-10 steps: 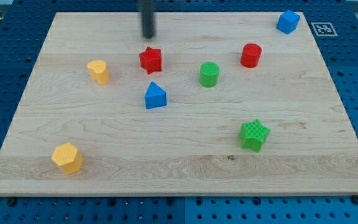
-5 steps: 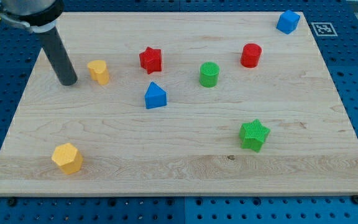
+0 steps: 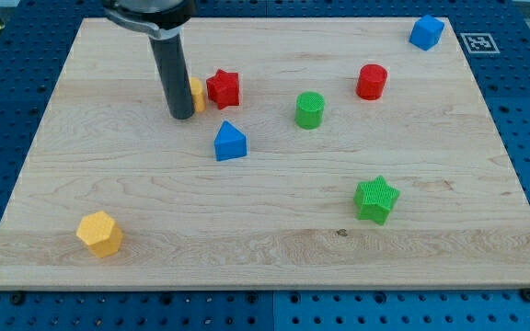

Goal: Push the yellow heart into the blue cube

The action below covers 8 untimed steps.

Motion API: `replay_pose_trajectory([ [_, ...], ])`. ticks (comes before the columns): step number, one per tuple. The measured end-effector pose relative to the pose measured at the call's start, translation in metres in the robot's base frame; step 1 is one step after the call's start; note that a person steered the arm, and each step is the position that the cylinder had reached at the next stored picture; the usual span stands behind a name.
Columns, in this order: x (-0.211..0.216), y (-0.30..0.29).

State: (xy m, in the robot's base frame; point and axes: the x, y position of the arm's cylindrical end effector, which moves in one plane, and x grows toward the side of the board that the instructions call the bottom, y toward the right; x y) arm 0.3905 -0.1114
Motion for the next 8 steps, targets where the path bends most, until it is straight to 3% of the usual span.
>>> replay_pose_trajectory([
  [5,-0.158,0.010],
  [8,-0.132,0.034],
])
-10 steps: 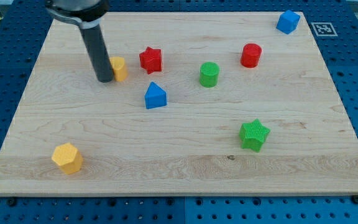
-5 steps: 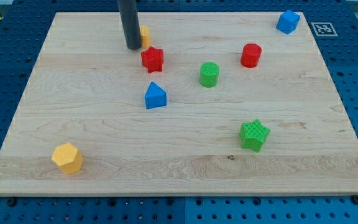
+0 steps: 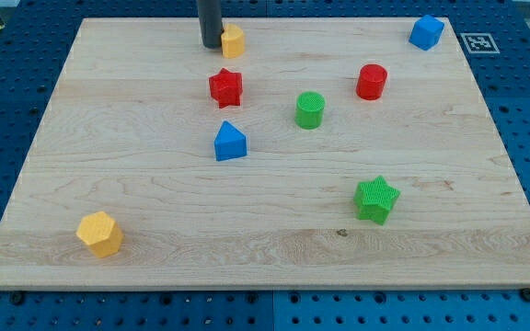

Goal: Push the yellow heart into the blue cube

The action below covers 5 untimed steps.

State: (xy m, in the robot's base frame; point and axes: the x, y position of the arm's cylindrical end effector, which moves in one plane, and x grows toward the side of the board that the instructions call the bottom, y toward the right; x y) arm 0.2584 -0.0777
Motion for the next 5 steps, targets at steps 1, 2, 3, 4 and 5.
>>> replay_pose_trajectory([
  [1,0.000,0.029],
  [2,0.000,0.066],
  [3,0.000,0.107],
  [4,0.000,0.154],
  [5,0.000,0.195],
])
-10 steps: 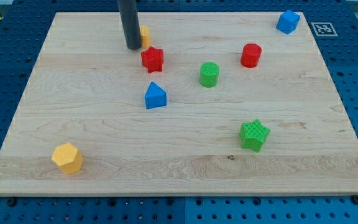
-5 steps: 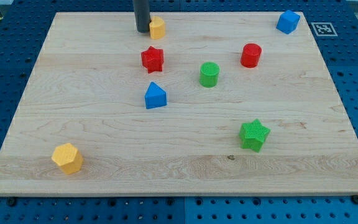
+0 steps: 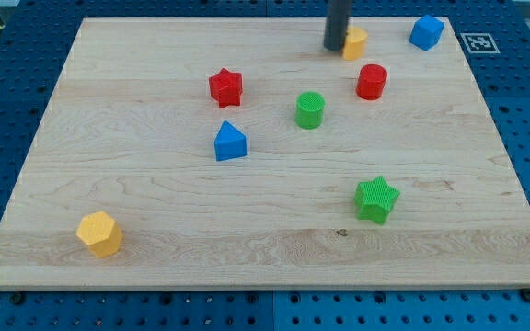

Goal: Push the yellow heart into the blue cube

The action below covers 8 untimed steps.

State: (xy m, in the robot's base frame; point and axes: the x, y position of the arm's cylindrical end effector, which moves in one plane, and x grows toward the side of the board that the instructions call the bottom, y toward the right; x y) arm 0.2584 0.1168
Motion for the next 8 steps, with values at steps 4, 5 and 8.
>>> replay_pose_trajectory([
  [4,0.020,0.092],
  [5,0.049,0.093],
  [8,0.168,0.067],
])
